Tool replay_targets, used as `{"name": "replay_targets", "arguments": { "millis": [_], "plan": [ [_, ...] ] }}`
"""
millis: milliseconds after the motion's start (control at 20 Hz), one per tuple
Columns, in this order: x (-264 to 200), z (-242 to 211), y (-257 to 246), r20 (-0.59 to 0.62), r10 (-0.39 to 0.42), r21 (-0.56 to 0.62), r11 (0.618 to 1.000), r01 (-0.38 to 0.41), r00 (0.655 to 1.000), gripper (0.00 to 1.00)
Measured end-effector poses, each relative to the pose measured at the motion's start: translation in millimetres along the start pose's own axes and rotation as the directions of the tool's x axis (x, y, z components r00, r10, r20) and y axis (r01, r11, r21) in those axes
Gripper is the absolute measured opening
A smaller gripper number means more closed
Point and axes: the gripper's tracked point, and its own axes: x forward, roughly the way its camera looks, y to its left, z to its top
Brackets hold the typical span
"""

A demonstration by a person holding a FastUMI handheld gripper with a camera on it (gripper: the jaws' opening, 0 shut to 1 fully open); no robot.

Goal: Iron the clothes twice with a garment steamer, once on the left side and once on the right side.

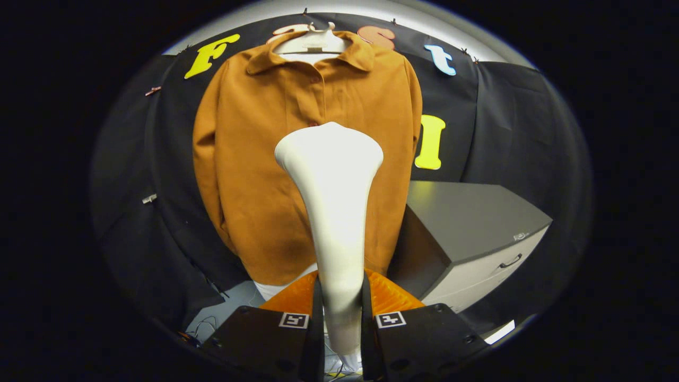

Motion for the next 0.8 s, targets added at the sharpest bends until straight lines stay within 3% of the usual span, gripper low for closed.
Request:
{"name": "replay_targets", "arguments": {
  "millis": [350,800],
  "plan": [
    [4.9,81.4,58.5,0.139,0.025,-0.056,0.998,-0.018,0.990,0.31],
    [53.6,107.4,97.4,0.193,0.003,-0.103,0.995,0.018,0.981,0.31]
  ]
}}
